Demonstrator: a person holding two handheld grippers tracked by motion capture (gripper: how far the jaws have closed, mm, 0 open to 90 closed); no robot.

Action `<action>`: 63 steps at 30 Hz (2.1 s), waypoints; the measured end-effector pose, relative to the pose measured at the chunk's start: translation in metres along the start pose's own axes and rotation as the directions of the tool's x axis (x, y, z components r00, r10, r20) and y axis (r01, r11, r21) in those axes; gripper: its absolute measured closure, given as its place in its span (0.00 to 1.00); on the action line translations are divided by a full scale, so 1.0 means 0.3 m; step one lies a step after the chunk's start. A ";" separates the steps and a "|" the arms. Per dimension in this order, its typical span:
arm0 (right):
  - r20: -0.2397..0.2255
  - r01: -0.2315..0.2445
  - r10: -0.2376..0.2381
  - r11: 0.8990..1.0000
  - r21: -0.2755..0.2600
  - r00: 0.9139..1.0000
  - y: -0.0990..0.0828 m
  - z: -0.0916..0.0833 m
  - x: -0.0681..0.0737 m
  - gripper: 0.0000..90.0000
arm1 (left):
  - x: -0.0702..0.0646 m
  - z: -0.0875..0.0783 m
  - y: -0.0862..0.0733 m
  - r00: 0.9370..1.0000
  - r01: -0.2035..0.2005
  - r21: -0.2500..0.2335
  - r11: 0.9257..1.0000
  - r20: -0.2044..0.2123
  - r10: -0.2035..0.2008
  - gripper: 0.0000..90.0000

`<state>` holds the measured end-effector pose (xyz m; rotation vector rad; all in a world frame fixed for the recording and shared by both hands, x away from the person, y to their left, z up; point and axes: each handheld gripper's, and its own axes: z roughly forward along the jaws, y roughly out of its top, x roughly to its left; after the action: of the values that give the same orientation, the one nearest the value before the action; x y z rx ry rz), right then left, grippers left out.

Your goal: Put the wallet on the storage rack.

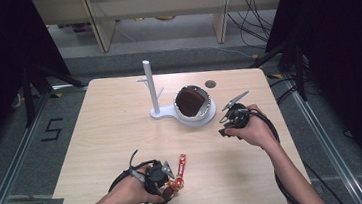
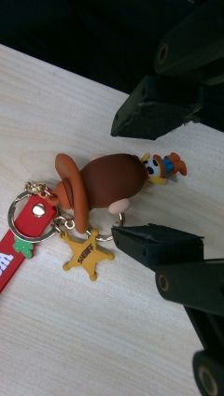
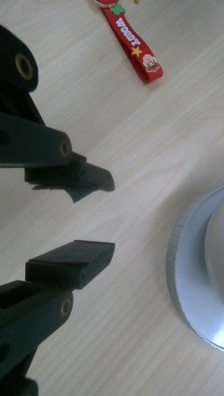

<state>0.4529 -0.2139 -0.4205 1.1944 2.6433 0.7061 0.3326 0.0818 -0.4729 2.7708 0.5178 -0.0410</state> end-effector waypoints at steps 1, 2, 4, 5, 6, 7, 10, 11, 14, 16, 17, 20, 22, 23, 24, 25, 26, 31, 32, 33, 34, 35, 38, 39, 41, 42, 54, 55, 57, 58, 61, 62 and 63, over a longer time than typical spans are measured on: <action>-0.008 -0.002 0.002 1.000 0.000 1.000 0.000 0.000 0.001 0.71 | 0.000 0.003 0.001 1.000 -0.003 0.005 1.000 0.001 0.003 0.50; -0.010 -0.002 0.002 1.000 0.001 1.000 -0.002 0.002 0.001 0.71 | 0.000 0.007 0.002 1.000 -0.006 0.004 1.000 -0.001 0.006 0.50; -0.004 -0.006 0.006 1.000 0.001 1.000 -0.004 0.005 0.001 0.70 | -0.002 0.011 0.003 1.000 -0.002 0.007 1.000 0.002 0.002 0.51; -0.004 -0.006 0.006 1.000 0.001 1.000 -0.004 0.005 0.001 0.70 | -0.002 0.013 0.004 1.000 -0.008 0.010 1.000 0.001 0.008 0.51; 0.015 -0.016 0.016 1.000 0.006 1.000 -0.005 0.004 0.002 0.70 | -0.002 0.016 0.003 1.000 -0.010 0.014 1.000 0.003 0.010 0.52; -0.015 -0.009 0.009 1.000 0.001 1.000 -0.007 0.003 0.002 0.70 | -0.002 0.017 0.003 1.000 -0.013 0.014 1.000 0.002 0.013 0.53; -0.025 -0.009 0.009 1.000 -0.002 1.000 -0.012 0.004 0.001 0.70 | -0.001 0.020 0.003 1.000 -0.018 0.010 1.000 -0.005 0.018 0.59; -0.022 -0.014 0.014 1.000 0.000 1.000 -0.015 0.006 0.002 0.70 | -0.001 0.023 0.002 1.000 -0.011 0.006 1.000 -0.004 0.011 0.62; -0.027 -0.005 0.005 1.000 -0.004 1.000 -0.020 0.005 -0.003 0.70 | -0.002 0.027 0.002 1.000 -0.012 0.014 1.000 -0.005 0.012 0.66; -0.012 -0.011 0.011 1.000 -0.001 1.000 -0.022 0.007 -0.005 0.70 | -0.003 0.027 0.002 1.000 -0.007 0.013 1.000 -0.003 0.007 0.67; -0.012 -0.011 0.011 1.000 -0.001 1.000 -0.022 0.007 -0.005 0.70 | -0.004 0.026 0.002 1.000 -0.004 0.011 1.000 -0.003 0.004 0.67; -0.025 -0.009 0.009 1.000 -0.006 1.000 -0.026 0.011 -0.005 0.70 | -0.008 0.025 0.003 1.000 -0.006 0.015 1.000 -0.005 0.006 0.68; -0.009 -0.016 0.016 1.000 -0.003 1.000 -0.027 0.013 -0.005 0.70 | -0.011 0.023 0.003 1.000 -0.013 0.016 1.000 -0.007 0.013 0.69; -0.003 -0.020 0.020 1.000 -0.001 1.000 -0.027 0.012 -0.005 0.70 | -0.013 0.022 0.002 1.000 -0.011 0.014 1.000 -0.008 0.011 0.69; -0.004 -0.020 0.020 1.000 -0.002 1.000 -0.029 0.012 -0.004 0.70 | -0.013 0.021 0.001 1.000 -0.011 0.014 1.000 -0.008 0.011 0.69; -0.015 -0.009 0.009 1.000 -0.005 1.000 -0.031 0.009 -0.006 0.70 | -0.015 0.019 -0.003 1.000 -0.004 0.007 1.000 -0.005 0.004 0.69; -0.015 -0.010 0.010 1.000 -0.007 1.000 -0.032 0.009 -0.007 0.69 | -0.013 0.017 -0.006 1.000 -0.004 -0.003 1.000 -0.005 0.004 0.69; -0.020 0.008 -0.009 0.999 -0.034 1.000 -0.040 0.013 -0.014 0.69 | -0.009 -0.018 -0.021 1.000 0.021 -0.078 0.997 -0.013 -0.022 0.70; -0.020 0.008 -0.009 0.999 -0.034 1.000 -0.040 0.013 -0.014 0.69 | -0.009 -0.026 -0.023 0.999 0.026 -0.092 0.995 -0.017 -0.028 0.70; -0.018 0.010 -0.011 0.999 -0.037 1.000 -0.041 0.013 -0.014 0.69 | -0.004 -0.039 -0.025 0.999 0.026 -0.115 0.993 -0.023 -0.029 0.70; -0.020 0.011 -0.011 0.999 -0.039 1.000 -0.042 0.012 -0.014 0.69 | -0.002 -0.050 -0.028 0.999 0.029 -0.131 0.991 -0.028 -0.033 0.70; -0.015 0.001 -0.001 0.999 -0.042 1.000 -0.042 0.014 -0.010 0.69 | 0.001 -0.068 -0.031 0.998 0.043 -0.175 0.984 -0.035 -0.050 0.72; -0.021 -0.001 0.000 0.999 -0.043 1.000 -0.044 0.014 -0.007 0.69 | 0.001 -0.085 -0.033 0.995 0.088 -0.242 0.966 -0.032 -0.099 0.74; -0.020 -0.003 0.003 0.999 -0.043 1.000 -0.044 0.015 -0.005 0.69 | 0.007 -0.099 -0.035 0.994 0.088 -0.247 0.965 -0.036 -0.100 0.74; -0.021 0.005 -0.006 0.999 -0.052 1.000 -0.045 0.023 -0.002 0.69 | 0.020 -0.127 -0.038 0.993 0.079 -0.268 0.960 -0.067 -0.101 0.74; -0.021 0.005 -0.006 0.999 -0.052 1.000 -0.045 0.023 -0.002 0.69 | 0.020 -0.127 -0.038 0.993 0.079 -0.268 0.960 -0.067 -0.101 0.74; -0.022 -0.012 0.010 0.997 -0.079 1.000 -0.060 0.029 0.005 0.68 | 0.066 -0.226 -0.037 0.979 0.104 -0.379 0.920 -0.124 -0.162 0.74; -0.028 -0.042 0.040 0.997 -0.070 0.999 -0.062 0.027 0.013 0.68 | 0.071 -0.233 -0.036 0.978 0.104 -0.389 0.915 -0.125 -0.164 0.74; -0.028 -0.018 0.016 0.996 -0.083 0.999 -0.064 0.027 0.006 0.68 | 0.082 -0.255 -0.033 0.973 0.113 -0.425 0.898 -0.138 -0.187 0.74; -0.026 -0.014 0.012 0.996 -0.089 1.000 -0.066 0.029 0.006 0.68 | 0.085 -0.263 -0.032 0.970 0.118 -0.431 0.895 -0.145 -0.197 0.74; -0.023 -0.033 0.031 0.995 -0.090 0.999 -0.071 0.033 0.012 0.68 | 0.101 -0.288 -0.029 0.966 0.124 -0.450 0.884 -0.149 -0.211 0.74; -0.020 -0.035 0.033 0.995 -0.093 0.999 -0.073 0.035 0.014 0.68 | 0.106 -0.294 -0.028 0.964 0.129 -0.456 0.880 -0.152 -0.220 0.74; -0.022 -0.036 0.034 0.995 -0.095 0.999 -0.075 0.036 0.015 0.68 | 0.112 -0.299 -0.027 0.962 0.127 -0.465 0.876 -0.157 -0.223 0.74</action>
<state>0.4385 -0.2194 -0.4405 1.2171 2.5783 0.8444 0.3582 0.1291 -0.3934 2.2751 0.7288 0.2933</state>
